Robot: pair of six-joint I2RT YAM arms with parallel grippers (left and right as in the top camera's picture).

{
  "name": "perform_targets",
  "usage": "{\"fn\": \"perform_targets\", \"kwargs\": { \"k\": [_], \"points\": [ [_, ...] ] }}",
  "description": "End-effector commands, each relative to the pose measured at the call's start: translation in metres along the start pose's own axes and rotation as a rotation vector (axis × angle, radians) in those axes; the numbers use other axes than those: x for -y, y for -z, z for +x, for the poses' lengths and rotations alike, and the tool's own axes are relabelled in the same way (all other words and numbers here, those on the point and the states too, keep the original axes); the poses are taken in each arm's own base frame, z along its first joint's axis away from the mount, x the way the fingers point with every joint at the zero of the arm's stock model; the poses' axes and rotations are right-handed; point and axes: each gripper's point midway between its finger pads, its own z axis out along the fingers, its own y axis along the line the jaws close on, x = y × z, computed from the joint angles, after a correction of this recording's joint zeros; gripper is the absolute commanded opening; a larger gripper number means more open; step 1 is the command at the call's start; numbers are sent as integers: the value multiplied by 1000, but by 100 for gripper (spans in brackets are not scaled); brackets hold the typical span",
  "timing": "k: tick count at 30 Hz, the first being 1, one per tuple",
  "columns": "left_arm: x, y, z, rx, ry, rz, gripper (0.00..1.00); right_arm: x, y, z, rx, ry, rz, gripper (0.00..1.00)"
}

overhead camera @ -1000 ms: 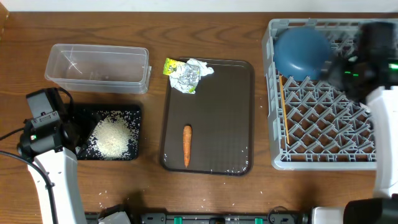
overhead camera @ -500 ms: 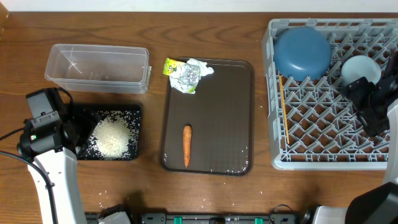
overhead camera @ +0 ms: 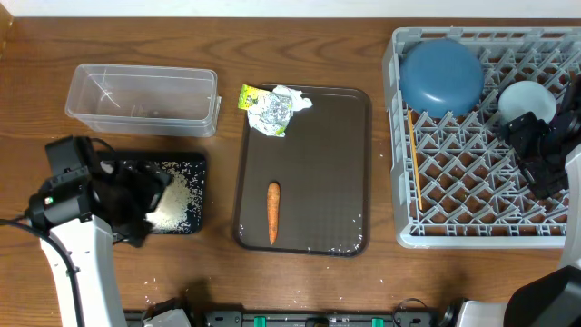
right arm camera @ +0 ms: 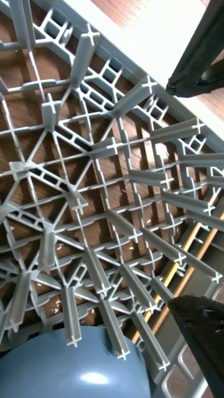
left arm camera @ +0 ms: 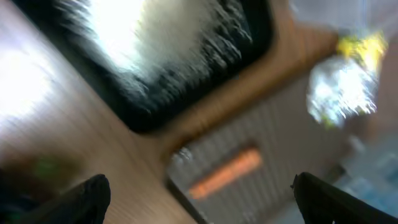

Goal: Sort waste into correct bins and load items into the dishwasher rack
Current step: 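Reach the left gripper to the orange carrot and grasp it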

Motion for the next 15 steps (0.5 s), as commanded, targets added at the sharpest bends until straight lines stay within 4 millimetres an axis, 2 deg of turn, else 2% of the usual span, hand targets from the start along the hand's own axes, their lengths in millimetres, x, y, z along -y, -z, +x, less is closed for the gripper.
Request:
{"fn": "perform_targets", "kwargs": {
  "k": [1, 5, 9, 15],
  "points": [
    [51, 6, 36, -160, -184, 239, 96, 4, -2, -1, -6, -27, 6, 99],
    [70, -4, 69, -201, -455, 250, 96, 4, -2, -1, -6, -27, 6, 99],
    [79, -24, 103, -189, -679, 164, 96, 4, -2, -1, -6, -27, 6, 99],
    [87, -45, 127, -101, -900, 72, 96, 4, -2, -1, -6, -27, 6, 99]
  ]
}}
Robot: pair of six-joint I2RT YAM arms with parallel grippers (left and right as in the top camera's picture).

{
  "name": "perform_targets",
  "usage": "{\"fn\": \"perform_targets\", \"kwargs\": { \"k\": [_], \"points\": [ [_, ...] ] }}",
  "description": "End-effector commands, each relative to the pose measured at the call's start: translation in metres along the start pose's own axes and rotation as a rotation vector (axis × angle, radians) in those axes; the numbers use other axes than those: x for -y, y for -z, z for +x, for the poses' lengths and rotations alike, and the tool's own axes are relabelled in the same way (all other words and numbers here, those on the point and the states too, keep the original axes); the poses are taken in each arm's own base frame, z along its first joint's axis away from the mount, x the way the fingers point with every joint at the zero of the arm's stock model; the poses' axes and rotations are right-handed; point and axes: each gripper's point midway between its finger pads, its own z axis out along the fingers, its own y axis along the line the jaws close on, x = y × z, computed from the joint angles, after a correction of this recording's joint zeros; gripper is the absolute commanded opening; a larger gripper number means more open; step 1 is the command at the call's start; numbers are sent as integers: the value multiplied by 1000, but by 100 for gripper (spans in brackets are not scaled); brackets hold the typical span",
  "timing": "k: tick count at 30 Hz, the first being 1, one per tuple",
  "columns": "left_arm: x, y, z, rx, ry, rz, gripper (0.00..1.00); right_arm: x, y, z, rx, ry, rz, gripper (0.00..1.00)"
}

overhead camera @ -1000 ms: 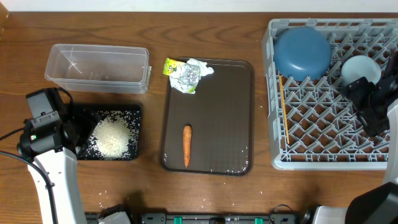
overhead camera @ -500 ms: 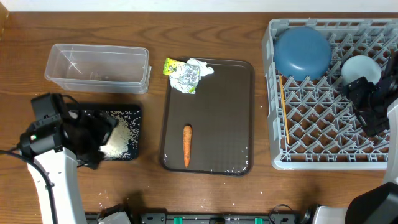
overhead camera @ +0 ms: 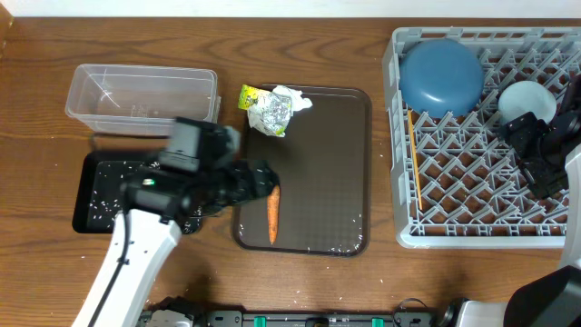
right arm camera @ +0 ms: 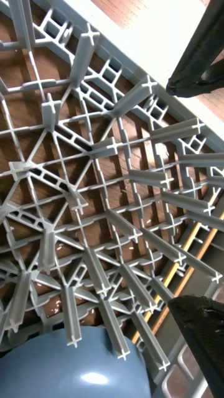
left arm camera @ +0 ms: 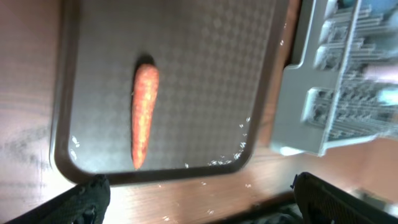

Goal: Sort waste into correct bins and load items into the dishwasher rack
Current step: 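Reach the left gripper to the orange carrot and grasp it, then carry the carrot left onto the black rice tray and release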

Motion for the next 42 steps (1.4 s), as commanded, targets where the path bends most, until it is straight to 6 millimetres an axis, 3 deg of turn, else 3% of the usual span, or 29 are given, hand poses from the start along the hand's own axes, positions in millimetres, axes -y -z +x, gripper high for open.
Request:
{"fn": "perform_targets", "kwargs": {
  "k": [1, 6, 11, 23, 30, 34, 42],
  "points": [
    [-7, -6, -6, 58, -101, -142, 96, 4, -2, -1, -5, -27, 6, 99],
    [-12, -15, -3, 49, -187, -215, 96, 4, -2, -1, -5, -27, 6, 99],
    [-34, -32, -4, 17, -207, -349, 96, 4, -2, -1, -5, -28, 6, 99],
    [-54, -118, 32, -239, -228, -489, 94, 4, -2, -1, -5, -27, 6, 99],
    [-76, -148, 40, -297, -209, -572, 84, 4, -2, -1, -5, -27, 6, 99],
    [-79, -152, 42, -301, -181, -584, 79, 4, -2, -1, -5, -27, 6, 99],
    [-78, -154, 46, -309, -185, -575, 56, 4, -2, -1, -5, -27, 6, 99]
  ]
}}
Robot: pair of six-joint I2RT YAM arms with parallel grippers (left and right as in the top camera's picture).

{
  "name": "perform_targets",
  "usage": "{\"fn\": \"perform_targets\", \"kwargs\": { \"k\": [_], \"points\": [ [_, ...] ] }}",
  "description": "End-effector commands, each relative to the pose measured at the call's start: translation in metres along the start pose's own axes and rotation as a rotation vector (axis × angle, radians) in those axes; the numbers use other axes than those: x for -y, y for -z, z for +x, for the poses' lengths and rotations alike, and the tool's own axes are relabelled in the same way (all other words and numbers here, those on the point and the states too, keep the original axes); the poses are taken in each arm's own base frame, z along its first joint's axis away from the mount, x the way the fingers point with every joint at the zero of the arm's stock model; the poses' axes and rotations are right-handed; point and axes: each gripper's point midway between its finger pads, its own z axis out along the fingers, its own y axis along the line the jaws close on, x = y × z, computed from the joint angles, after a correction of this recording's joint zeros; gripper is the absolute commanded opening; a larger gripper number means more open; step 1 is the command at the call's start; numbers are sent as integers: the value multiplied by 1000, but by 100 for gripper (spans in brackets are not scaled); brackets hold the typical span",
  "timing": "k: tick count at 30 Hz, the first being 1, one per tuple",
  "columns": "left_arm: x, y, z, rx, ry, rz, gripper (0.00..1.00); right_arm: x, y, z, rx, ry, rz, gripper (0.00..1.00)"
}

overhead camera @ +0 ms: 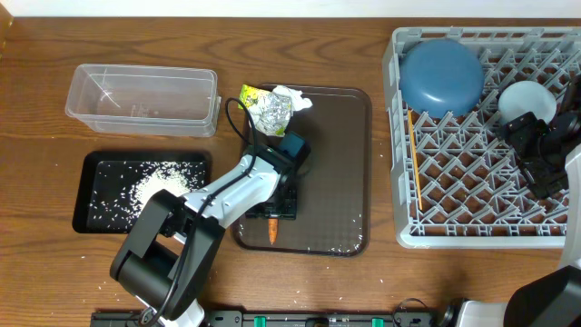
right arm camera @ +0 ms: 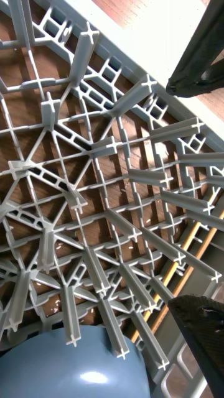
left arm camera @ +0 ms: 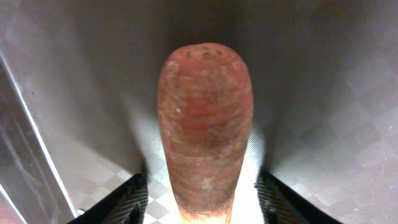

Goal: Sort waste into correct bins and load items into the dishwasher rack
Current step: 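Carry the carrot left onto the black rice tray and release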

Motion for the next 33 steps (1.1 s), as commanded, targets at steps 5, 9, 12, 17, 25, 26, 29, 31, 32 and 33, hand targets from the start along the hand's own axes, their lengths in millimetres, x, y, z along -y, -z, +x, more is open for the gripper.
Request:
{"fn": "perform_targets", "kwargs": {
  "k": [5, 9, 12, 17, 25, 26, 29, 31, 32, 33],
  "points": [
    [2, -3, 6, -7, -15, -18, 35, 4, -2, -1, -4, -27, 8, 99],
    [-1, 1, 4, -5, -5, -20, 22, 4, -2, -1, -4, -27, 8, 99],
    [-8, 14, 1, -7, 25, -22, 19, 4, -2, -1, -4, -27, 8, 99],
    [-35, 53, -15, 58, 112, -24, 14, 4, -2, -1, -4, -27, 8, 99],
    [-137, 125, -41, 292, 455, 1, 15, 4, -2, -1, -4, -27, 8, 99],
    [-152, 129, -42, 312, 505, 3, 15, 4, -2, -1, -4, -27, 8, 99],
    [-199, 136, -43, 356, 667, -1, 15, 4, -2, -1, -4, -27, 8, 99],
    [-222, 132, -42, 357, 761, 3, 15, 4, -2, -1, -4, -27, 8, 99],
    [-232, 128, -38, 345, 818, 2, 15, 4, -2, -1, -4, -27, 8, 99],
    [-240, 123, -35, 329, 872, 0, 15, 4, -2, -1, -4, -27, 8, 99]
  ]
}}
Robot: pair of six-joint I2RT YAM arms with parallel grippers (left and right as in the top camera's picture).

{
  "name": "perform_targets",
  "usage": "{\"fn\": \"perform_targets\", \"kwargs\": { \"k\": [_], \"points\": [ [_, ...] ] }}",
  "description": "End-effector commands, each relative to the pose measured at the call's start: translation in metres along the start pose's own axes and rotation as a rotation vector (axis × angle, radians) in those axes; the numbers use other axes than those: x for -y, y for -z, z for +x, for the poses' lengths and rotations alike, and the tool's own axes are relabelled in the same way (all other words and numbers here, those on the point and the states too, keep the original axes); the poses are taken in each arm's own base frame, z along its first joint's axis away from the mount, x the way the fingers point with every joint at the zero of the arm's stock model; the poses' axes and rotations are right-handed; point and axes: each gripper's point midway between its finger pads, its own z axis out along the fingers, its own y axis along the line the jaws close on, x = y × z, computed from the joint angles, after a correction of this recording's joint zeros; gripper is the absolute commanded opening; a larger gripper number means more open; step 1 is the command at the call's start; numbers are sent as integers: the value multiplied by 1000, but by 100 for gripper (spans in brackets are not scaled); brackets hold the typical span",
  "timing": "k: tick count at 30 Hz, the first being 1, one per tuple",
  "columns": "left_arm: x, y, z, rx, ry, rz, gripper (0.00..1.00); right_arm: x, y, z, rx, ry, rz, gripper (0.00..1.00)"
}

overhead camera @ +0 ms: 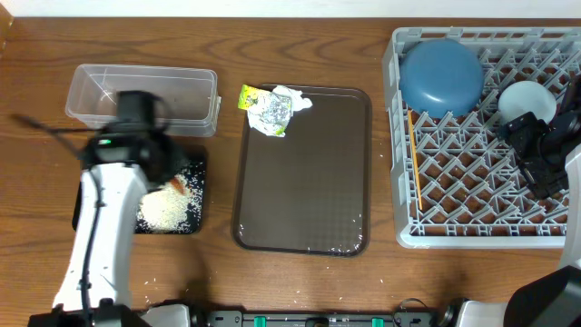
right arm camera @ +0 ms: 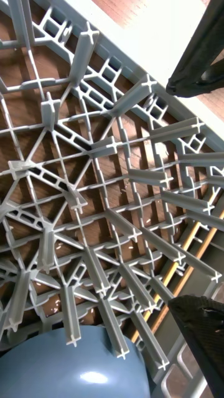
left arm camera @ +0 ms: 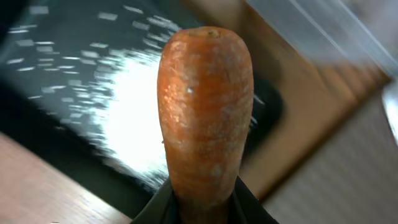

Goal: Sort waste into correct bins and load items into the dishwasher rack
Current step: 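Carry the carrot left onto the black rice tray and release, then reach the left gripper to the foil wrapper and grasp it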

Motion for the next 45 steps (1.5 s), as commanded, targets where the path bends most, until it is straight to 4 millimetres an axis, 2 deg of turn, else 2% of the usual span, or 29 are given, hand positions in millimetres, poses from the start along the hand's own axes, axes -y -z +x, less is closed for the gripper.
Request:
{"fn": "perform_targets", "kwargs": {
  "k": [1, 6, 12, 14, 15, 16, 17, 18, 22, 25, 27, 31, 35, 38, 40, 43, 45],
  "points": [
    [-30, -13, -6, -30, 160, -56, 15, 4, -2, -1, -4, -27, 9, 99],
    [-52, -36, 0, -100, 229, -119, 17, 4, -2, -1, -4, -27, 9, 99],
    [-50, -65, -7, -118, 234, -131, 17, 4, -2, -1, -4, -27, 9, 99],
    [-49, -70, -10, -116, 235, -130, 25, 4, -2, -1, -4, -27, 9, 99],
    [-48, -73, -10, -115, 235, -129, 37, 4, -2, -1, -4, -27, 9, 99],
    [-48, -74, -11, -112, 235, -127, 58, 4, -2, -1, -4, -27, 9, 99],
    [-47, -74, -12, -110, 235, -126, 82, 4, -2, -1, -4, -27, 9, 99],
    [-47, -74, -13, -108, 235, -125, 88, 4, -2, -1, -4, -27, 9, 99],
    [-40, -69, -13, -115, 197, -79, 91, 4, -2, -1, -4, -27, 9, 99],
    [-19, -55, -15, -128, 155, 37, 92, 4, -2, -1, -4, -27, 9, 99],
    [-3, -40, -19, -118, 132, 138, 93, 4, -2, -1, -4, -27, 9, 99],
    [33, 4, -26, -50, 88, 348, 93, 4, -2, -1, -4, -27, 8, 99],
    [84, 59, -13, 25, -150, 593, 94, 4, -2, -1, -4, -27, 9, 99],
    [108, 91, 2, 27, -277, 612, 93, 4, -2, -1, -4, -27, 9, 99],
    [118, 104, 8, 22, -350, 553, 93, 4, -2, -1, -4, -27, 9, 99],
    [128, 112, 11, -12, -460, 407, 94, 4, -2, -1, -4, -27, 9, 99],
    [142, 111, 14, -58, -530, 348, 94, 4, -2, -1, -4, -27, 9, 99]
  ]
}}
